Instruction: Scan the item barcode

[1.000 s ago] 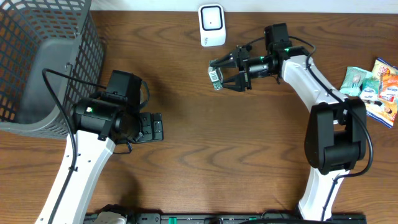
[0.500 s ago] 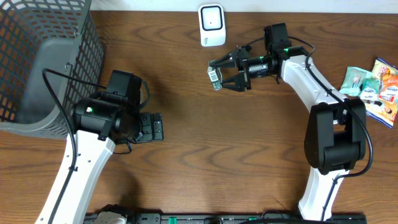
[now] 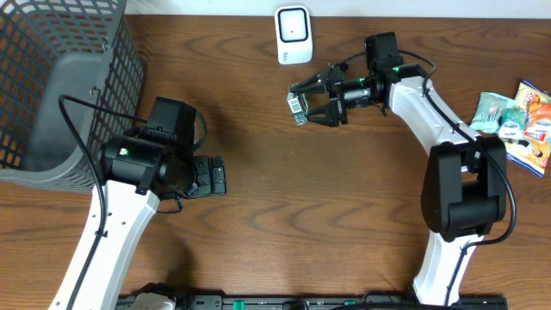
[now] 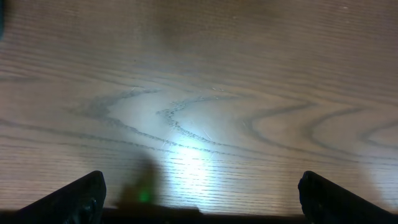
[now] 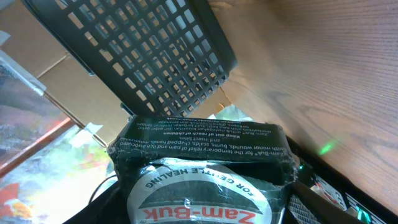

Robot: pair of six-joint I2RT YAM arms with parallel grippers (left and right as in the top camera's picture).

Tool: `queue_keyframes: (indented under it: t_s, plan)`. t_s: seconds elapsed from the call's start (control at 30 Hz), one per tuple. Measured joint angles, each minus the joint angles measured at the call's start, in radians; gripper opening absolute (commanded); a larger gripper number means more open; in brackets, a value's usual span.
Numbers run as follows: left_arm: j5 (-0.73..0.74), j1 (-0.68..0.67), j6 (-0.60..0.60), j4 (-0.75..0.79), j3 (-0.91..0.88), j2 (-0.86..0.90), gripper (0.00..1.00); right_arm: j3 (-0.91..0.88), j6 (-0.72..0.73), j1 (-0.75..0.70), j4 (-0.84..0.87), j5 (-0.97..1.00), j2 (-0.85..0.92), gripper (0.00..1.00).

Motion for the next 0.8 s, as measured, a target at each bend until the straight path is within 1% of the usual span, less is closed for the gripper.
queue_keyframes:
  t_s: [0.43, 0.63, 0.8]
  plan:
    - [0.000, 0.000, 0.000, 0.000, 0.000, 0.000, 0.98, 0.000, 0.001, 0.007, 0.040, 0.029, 0.000, 0.60]
    - [0.000, 0.000, 0.000, 0.000, 0.000, 0.000, 0.98, 0.000, 0.001, 0.039, 0.047, 0.076, 0.000, 0.60]
    - [0.000, 0.000, 0.000, 0.000, 0.000, 0.000, 0.98, 0.000, 0.000, 0.067, 0.098, 0.151, 0.000, 0.59]
